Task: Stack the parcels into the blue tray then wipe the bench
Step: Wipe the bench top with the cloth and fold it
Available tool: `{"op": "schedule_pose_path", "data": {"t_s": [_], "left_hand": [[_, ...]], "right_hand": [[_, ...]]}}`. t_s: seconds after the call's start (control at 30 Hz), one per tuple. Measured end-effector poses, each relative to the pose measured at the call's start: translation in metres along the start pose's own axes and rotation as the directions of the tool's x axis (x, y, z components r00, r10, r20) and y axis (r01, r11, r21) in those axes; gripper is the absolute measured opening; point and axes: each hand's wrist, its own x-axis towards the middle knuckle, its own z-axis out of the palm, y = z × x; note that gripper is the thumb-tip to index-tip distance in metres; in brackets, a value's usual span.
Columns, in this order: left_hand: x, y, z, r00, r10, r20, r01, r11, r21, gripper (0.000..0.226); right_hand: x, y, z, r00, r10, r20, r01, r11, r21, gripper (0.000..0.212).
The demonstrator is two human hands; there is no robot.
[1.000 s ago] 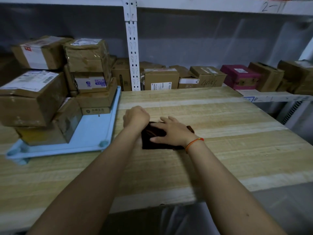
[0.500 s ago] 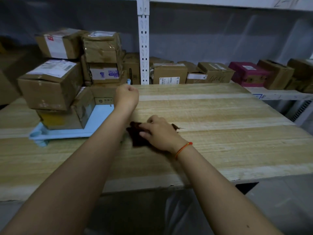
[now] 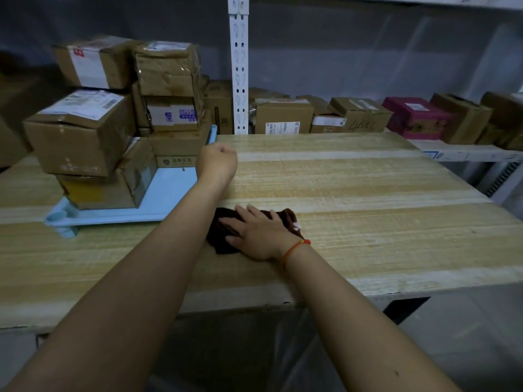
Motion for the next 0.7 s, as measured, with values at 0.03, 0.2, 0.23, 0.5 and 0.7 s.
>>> {"op": "schedule_pose_path", "data": {"t_s": [0.03,0.2,0.23,0.5,0.7], "left_hand": [[0.0,-0.001,-0.001,1.0,-0.002,-0.001,0.002,1.0,0.006,0.022],[0.0,-0.003,-0.002,1.0,-0.002,0.015,0.002,1.0,0.009,0.021],[0.0,-0.003,-0.002,1.0,0.002,0.015,-0.002,1.0,0.012,0.021],[0.013,-0.01,-0.019,1.0,-0.001,-0.007,0.002,0.998,0.059,0.019],[0.029,-0.012,-0.017,0.998,0.035,0.054,-0.043,0.989,0.143,0.019]], "right_hand": [[0.004,0.001,-0.001,1.0,0.01,-0.004,-0.01,1.0,0.006,0.052],[0.023,0.005,-0.006,0.998,0.027,-0.063,-0.026,1.0,0.006,0.051],[0.027,0.005,-0.006,0.997,0.035,-0.074,-0.035,0.999,0.001,0.051],[0.088,0.016,-0.017,0.983,0.096,-0.155,-0.095,0.995,0.014,0.049],[0.147,0.034,-0.034,0.972,0.131,-0.194,-0.126,0.991,0.035,0.048]]}}
